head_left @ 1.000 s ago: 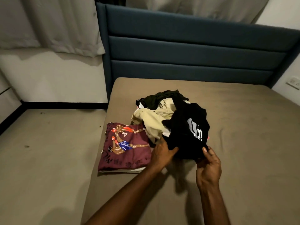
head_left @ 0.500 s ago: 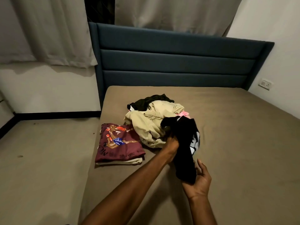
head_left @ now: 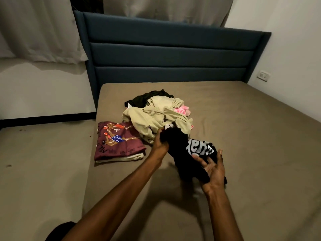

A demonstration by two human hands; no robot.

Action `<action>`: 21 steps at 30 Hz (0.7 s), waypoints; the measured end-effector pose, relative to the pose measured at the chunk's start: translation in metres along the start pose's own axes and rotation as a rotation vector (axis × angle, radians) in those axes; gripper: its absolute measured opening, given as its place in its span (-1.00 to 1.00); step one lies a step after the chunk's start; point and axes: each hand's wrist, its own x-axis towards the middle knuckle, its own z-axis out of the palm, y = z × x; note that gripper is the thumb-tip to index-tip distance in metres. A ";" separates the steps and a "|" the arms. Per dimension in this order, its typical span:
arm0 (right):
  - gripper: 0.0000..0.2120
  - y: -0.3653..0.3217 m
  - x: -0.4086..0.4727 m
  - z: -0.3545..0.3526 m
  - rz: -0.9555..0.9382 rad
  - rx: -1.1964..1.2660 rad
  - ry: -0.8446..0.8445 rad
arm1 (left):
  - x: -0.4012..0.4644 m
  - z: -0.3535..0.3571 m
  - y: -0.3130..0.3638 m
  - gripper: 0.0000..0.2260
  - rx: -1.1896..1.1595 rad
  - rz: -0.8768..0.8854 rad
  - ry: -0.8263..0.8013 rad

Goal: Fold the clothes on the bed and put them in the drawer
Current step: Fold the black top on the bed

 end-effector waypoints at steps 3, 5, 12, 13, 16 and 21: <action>-0.42 -0.024 -0.014 -0.008 -0.023 -0.073 -0.107 | -0.005 -0.007 0.012 -0.59 0.029 0.129 0.126; -0.46 -0.035 -0.025 -0.010 0.054 -0.132 -0.123 | -0.013 -0.012 0.019 -0.64 0.028 0.202 0.206; -0.46 -0.053 -0.043 -0.014 -0.025 -0.243 0.155 | -0.026 -0.022 0.039 -0.72 0.078 -0.053 0.058; -0.32 -0.056 -0.048 -0.016 -0.068 -0.236 0.086 | -0.031 -0.023 0.041 -0.76 0.030 -0.175 0.045; -0.34 -0.059 -0.065 -0.020 -0.184 -0.503 -0.169 | -0.042 -0.029 0.046 -0.87 -0.102 -0.420 -0.011; -0.78 -0.026 -0.082 -0.027 -0.413 -1.504 0.377 | -0.062 -0.032 0.057 -0.89 -0.281 -0.371 -0.173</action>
